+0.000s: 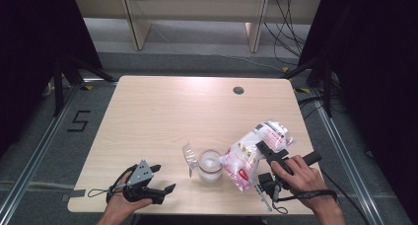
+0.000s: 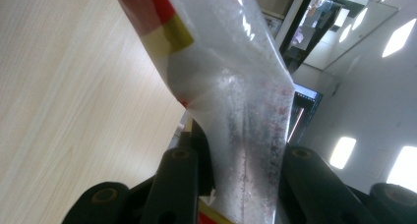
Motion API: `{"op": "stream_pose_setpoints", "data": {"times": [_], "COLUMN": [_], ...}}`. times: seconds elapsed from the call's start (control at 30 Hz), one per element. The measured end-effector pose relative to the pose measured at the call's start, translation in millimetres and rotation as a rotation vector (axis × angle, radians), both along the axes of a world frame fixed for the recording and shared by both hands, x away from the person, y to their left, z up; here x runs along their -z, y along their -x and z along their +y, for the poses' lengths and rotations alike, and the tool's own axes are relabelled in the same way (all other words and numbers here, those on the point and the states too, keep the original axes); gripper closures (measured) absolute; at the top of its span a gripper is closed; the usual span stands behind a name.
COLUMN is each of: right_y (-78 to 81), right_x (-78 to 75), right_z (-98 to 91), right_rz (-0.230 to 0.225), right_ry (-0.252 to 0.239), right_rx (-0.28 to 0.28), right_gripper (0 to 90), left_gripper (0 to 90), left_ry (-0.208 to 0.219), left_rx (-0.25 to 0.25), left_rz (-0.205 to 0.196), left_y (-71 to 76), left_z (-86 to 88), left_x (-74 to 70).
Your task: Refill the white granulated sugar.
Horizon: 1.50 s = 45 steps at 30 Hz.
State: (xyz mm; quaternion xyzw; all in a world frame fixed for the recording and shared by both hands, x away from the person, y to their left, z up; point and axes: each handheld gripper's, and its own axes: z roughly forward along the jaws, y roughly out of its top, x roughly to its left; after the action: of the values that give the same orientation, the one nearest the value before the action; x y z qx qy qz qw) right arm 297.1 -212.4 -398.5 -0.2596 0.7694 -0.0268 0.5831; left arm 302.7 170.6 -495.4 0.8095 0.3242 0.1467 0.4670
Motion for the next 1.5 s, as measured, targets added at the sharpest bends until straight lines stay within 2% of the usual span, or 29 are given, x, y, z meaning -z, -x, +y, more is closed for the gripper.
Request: {"op": "stream_pose_setpoints", "data": {"times": [0.07, 0.13, 0.17, 0.2, 0.23, 0.27, 0.33, 0.4, 0.43, 0.5, 0.67, 0.77, 0.8, 0.83, 0.87, 0.93, 0.97, 1.0, 1.1, 1.13, 1.17, 1.2, 1.23, 1.27, 1.3, 1.33, 1.37, 1.4, 1.5], "right_y": [-0.7, -0.6, -1.3, -0.7, -0.7, -1.4, -1.6, 0.1, -0.7, -0.4, -1.0, 1.0, -0.1, 0.7, 0.9, 0.3, 1.1, 0.8, 0.9, -0.4, -0.4, -1.1, -1.1, -3.4, -3.4, -3.6, -4.5, -5.7, -8.3], "right_x": [-1.0, 0.3, -0.6, 0.4, 0.4, 0.1, -0.1, 1.6, 2.3, 2.1, 0.2, -0.4, -2.7, -1.4, -0.9, -1.3, -0.2, -1.7, -1.7, -2.8, -2.8, -2.1, -2.1, -1.9, -1.9, 2.8, 0.4, 3.0, 2.7], "right_z": [0.6, -1.0, 0.6, -0.2, -0.2, 0.1, 0.4, 0.9, 0.3, -0.8, 0.3, -0.1, 1.1, 0.2, 0.3, 0.7, -0.2, 0.4, 0.1, 1.1, 1.1, -0.9, -0.9, -2.8, -2.8, -5.7, -4.2, -4.9, -4.4], "right_rz": [-0.01, 0.005, -0.004, -0.008, -0.008, 0.009, 0.001, -0.002, 0.006, 0.012, -0.005, -0.002, -0.009, 0.001, -0.006, -0.004, -0.003, -0.007, -0.003, -0.01, -0.01, 0.012, 0.012, 0.023, 0.023, 0.054, 0.057, 0.076, 0.104], "right_ry": [0.006, -0.013, 0.007, 0.018, 0.018, -0.014, -0.005, 0.011, -0.012, -0.023, 0.011, 0.008, 0.026, -0.002, -0.012, -0.005, -0.017, 0.012, 0.013, 0.014, 0.014, -0.019, -0.019, -0.053, -0.053, -0.126, -0.097, -0.127, -0.17], "right_rx": [-0.016, -0.013, -0.022, -0.006, -0.006, -0.014, -0.025, 0.007, -0.001, 0.004, -0.007, 0.021, -0.005, 0.007, -0.001, -0.005, 0.008, 0.0, 0.009, -0.013, -0.013, -0.005, -0.005, -0.027, -0.027, 0.002, -0.002, 0.009, 0.006], "right_gripper": [75.9, 75.9, 75.9, 75.9, 75.9, 75.9, 75.9, 75.9, 75.9, 76.0, 75.9, 75.9, 75.9, 75.9, 76.0, 76.0, 76.0, 75.9, 75.9, 76.0, 76.0, 76.0, 76.0, 76.0, 76.0, 76.0, 76.0, 76.0, 76.4], "left_gripper": [16.8, 16.8, 16.8, 16.8, 16.8, 16.8, 16.8, 16.8, 16.8, 16.8, 16.8, 16.8, 16.8, 16.8, 16.8, 16.8, 16.8, 16.8, 16.8, 16.8, 16.8, 16.8, 16.8, 16.8, 16.8, 16.8, 16.8, 16.8, 16.8], "left_ry": [-0.004, -0.002, -0.002, 0.0, 0.003, 0.004, -0.002, 0.008, 0.012, 0.012, 0.01, 0.01, 0.009, 0.007, 0.008, 0.008, 0.008, 0.008, 0.001, 0.007, 0.007, 0.008, 0.008, 0.009, 0.009, 0.011, 0.011, 0.003, 0.004], "left_rx": [-0.004, -0.004, -0.004, -0.004, -0.002, -0.001, -0.005, -0.003, -0.002, -0.002, 0.001, 0.0, 0.0, 0.001, 0.001, 0.0, 0.001, 0.001, -0.001, 0.001, 0.001, 0.0, 0.0, 0.0, 0.0, 0.0, 0.0, 0.0, -0.001], "left_rz": [0.001, 0.001, 0.001, 0.002, 0.003, -0.002, 0.002, 0.002, -0.001, -0.001, 0.0, 0.001, 0.001, 0.0, -0.002, 0.0, -0.001, -0.001, 0.004, 0.0, 0.0, 0.001, 0.001, 0.001, 0.001, 0.0, 0.0, 0.005, 0.004], "left_y": [0.3, 0.2, 0.2, 0.0, -0.1, 0.1, 0.2, 0.0, 0.1, 0.0, -0.3, -0.4, -0.5, -0.4, -0.4, -0.4, -0.4, -0.4, -0.3, -0.4, -0.4, -0.5, -0.5, -0.3, -0.3, -0.4, -0.4, -0.3, -0.3], "left_z": [0.1, 0.0, 0.0, -0.1, -0.2, -0.2, 0.0, -0.6, -1.0, -1.0, -0.9, -1.0, -1.0, -0.9, -1.0, -1.0, -1.0, -1.0, -0.7, -0.9, -0.9, -0.9, -0.9, -0.9, -0.9, -0.8, -0.8, -0.4, -0.4], "left_x": [-0.3, -0.2, -0.2, 0.1, 0.4, 0.3, -0.1, 0.5, 1.0, 1.0, 1.5, 1.5, 1.7, 1.7, 1.8, 1.6, 1.7, 1.7, 1.1, 1.6, 1.6, 1.6, 1.6, 1.5, 1.5, 1.4, 1.4, 0.8, 0.8]}}
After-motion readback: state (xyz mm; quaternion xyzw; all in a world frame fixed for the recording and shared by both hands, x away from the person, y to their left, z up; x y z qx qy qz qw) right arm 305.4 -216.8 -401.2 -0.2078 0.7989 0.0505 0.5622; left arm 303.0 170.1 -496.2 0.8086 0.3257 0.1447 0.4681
